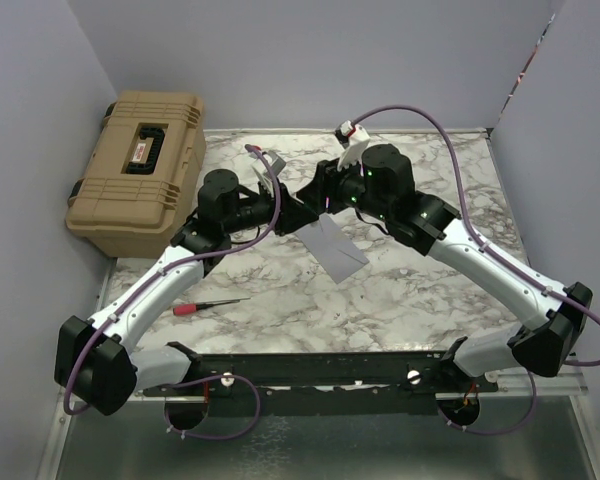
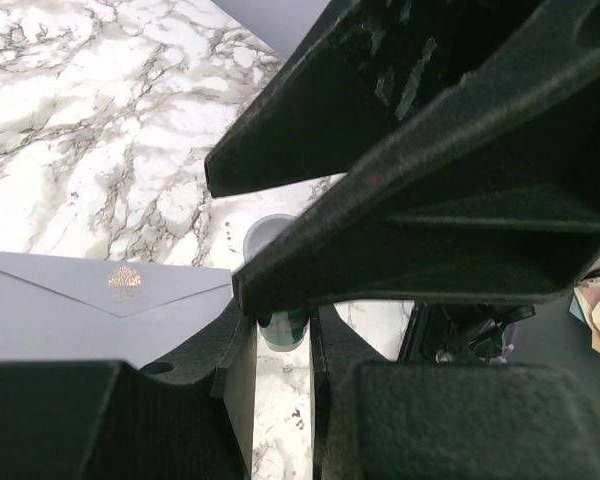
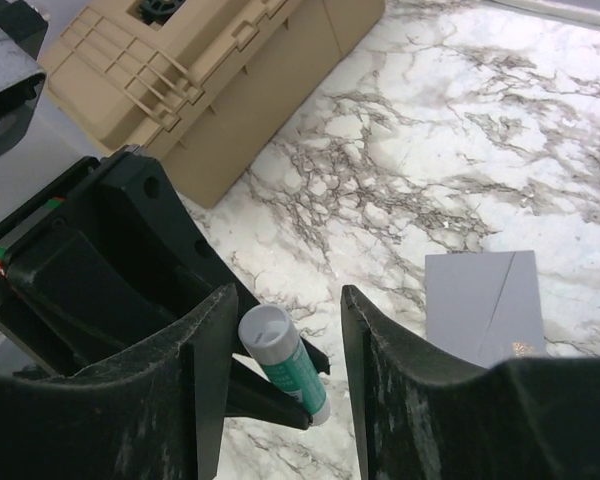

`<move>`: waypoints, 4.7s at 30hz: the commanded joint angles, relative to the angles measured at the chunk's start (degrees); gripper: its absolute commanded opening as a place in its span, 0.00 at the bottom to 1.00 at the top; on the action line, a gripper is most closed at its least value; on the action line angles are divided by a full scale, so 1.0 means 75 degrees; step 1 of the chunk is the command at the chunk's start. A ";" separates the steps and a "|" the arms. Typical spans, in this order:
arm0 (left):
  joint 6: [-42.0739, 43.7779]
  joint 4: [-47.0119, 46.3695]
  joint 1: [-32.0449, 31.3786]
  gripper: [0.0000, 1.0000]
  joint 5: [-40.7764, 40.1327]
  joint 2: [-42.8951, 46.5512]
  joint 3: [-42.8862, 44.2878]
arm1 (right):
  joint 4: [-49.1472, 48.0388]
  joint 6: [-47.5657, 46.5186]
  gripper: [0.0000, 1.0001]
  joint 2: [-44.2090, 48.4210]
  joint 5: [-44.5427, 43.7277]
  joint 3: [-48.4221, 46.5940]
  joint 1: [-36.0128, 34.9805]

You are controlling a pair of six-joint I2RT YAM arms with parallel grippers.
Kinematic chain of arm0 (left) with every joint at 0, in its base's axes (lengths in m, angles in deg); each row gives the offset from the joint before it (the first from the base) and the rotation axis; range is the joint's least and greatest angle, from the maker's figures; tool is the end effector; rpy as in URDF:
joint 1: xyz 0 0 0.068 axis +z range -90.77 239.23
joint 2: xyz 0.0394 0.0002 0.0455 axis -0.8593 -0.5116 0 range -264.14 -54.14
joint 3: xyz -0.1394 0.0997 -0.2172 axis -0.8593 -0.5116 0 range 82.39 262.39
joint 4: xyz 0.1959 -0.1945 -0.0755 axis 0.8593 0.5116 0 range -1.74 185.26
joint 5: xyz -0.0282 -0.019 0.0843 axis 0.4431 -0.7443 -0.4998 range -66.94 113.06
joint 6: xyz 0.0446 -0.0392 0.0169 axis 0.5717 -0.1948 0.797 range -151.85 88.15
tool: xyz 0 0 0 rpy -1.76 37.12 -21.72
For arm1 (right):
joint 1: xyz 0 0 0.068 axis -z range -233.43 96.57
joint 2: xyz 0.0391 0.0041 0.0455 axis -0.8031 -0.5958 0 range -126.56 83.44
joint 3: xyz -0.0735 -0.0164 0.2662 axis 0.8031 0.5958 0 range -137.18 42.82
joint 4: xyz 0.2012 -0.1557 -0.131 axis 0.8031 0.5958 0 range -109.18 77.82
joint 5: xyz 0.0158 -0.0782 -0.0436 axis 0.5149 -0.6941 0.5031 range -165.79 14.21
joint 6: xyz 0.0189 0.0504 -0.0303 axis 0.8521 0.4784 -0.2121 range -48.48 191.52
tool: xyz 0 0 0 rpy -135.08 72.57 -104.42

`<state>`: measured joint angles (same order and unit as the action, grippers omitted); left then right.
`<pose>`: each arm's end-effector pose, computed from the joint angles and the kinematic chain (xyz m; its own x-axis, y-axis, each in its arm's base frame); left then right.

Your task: Place the letter into the envelope and seal it

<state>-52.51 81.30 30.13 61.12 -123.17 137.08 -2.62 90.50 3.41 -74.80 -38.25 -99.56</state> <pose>0.2582 -0.1765 0.3405 -0.4286 -0.0794 -0.9000 0.8186 0.3875 -0.4240 0.2489 0.2600 0.4101 -0.4136 0.0392 -0.9096 -0.6323 0.7066 0.3179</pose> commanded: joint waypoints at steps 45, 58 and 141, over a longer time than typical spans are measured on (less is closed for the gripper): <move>-0.0949 -0.1469 0.0036 0.70 0.0850 0.0836 -0.0463 | -0.3342 -0.0318 0.00 0.1182 0.1983 0.1666 0.0057; -0.2209 -0.1903 0.0176 0.72 -0.1461 0.0819 -0.1002 | -0.3255 0.0792 0.00 0.1074 -0.0096 0.1792 0.0057; 0.0067 -0.0950 0.0368 0.00 0.3323 0.0988 -0.0314 | -0.2127 -0.1965 0.00 0.0989 0.7495 0.1444 0.0629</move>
<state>-54.39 75.29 32.86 77.51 -117.25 132.58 -15.78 83.68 9.42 -41.18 -28.81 -94.09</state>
